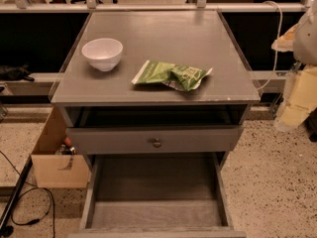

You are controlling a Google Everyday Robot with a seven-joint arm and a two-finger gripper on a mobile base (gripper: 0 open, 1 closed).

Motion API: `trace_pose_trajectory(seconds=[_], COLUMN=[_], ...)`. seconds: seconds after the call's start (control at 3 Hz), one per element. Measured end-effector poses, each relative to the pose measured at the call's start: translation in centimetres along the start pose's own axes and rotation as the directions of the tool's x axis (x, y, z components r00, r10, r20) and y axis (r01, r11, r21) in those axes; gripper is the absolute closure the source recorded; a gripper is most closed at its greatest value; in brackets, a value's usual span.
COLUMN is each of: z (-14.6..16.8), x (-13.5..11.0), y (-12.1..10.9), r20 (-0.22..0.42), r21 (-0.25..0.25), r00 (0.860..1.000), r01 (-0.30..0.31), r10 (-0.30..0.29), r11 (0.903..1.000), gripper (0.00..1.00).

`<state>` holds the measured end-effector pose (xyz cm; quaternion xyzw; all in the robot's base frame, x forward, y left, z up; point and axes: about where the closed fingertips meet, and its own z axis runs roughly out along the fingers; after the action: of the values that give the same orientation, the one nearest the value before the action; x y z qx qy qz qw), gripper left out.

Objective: Place green jalapeno chip bag into middle drawer

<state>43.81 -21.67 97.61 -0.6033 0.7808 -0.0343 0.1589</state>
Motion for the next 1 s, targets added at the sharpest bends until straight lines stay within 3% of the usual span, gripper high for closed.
trace_pose_trajectory(seconds=[0.33,0.67,1.0], z=[0.0,0.2,1.5], x=[0.0,-0.5,-3.3], y=[0.0,-1.0,-3.7], r20=[0.000,0.087,0.204], r21=[0.000,0.023,0.052], r00=[1.000,0.996,0.978], r01=[0.000,-0.015,-0.046], r10=[0.000,0.013,0.035], r11=[1.0000,0.9996,0.9976], gripper=[0.00,0.00,0.00])
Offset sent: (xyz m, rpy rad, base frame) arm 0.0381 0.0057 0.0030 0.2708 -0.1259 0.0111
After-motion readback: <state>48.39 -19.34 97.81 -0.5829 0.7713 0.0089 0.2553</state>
